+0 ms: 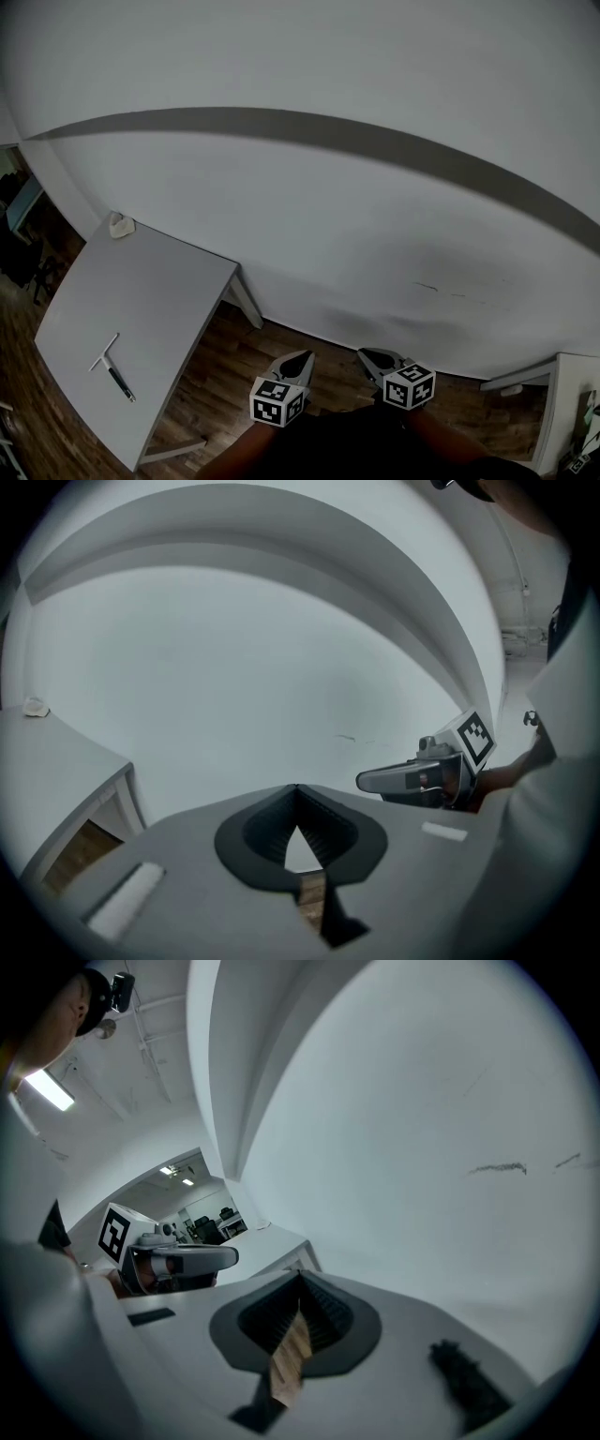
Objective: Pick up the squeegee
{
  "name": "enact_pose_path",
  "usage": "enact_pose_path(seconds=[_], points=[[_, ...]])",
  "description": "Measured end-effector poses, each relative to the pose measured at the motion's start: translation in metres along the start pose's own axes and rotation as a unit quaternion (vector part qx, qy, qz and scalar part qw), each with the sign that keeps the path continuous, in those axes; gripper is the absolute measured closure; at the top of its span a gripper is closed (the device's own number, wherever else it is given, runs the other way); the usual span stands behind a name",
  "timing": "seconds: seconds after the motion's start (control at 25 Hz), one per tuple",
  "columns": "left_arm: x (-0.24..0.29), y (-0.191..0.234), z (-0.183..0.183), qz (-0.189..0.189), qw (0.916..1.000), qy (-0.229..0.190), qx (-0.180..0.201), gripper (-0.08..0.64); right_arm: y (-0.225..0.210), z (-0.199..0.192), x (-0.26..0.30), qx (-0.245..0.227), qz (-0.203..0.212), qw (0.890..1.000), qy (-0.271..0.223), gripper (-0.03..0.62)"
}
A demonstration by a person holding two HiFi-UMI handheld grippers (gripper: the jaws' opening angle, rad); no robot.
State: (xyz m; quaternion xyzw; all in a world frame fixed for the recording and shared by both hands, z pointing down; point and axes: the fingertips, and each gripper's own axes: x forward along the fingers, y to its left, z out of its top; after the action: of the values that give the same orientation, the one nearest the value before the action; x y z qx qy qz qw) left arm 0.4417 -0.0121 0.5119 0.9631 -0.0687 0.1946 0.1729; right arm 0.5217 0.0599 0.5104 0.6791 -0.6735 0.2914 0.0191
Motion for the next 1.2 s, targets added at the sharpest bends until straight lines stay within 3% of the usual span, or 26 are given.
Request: enact_pose_path(seconds=[0.64,1.2], points=[[-0.033,-0.024,-0.048,0.112,0.9924,-0.017,-0.050,0.554,0.014,-0.034,-0.014,-0.028,0.097,0.994,0.047,0.586],[-0.073,-0.026,-0.053,0.177,0.9829,-0.020,-0.045,0.554,0.040,-0.056,0.002,-0.021,0.161,0.985,0.065,0.586]])
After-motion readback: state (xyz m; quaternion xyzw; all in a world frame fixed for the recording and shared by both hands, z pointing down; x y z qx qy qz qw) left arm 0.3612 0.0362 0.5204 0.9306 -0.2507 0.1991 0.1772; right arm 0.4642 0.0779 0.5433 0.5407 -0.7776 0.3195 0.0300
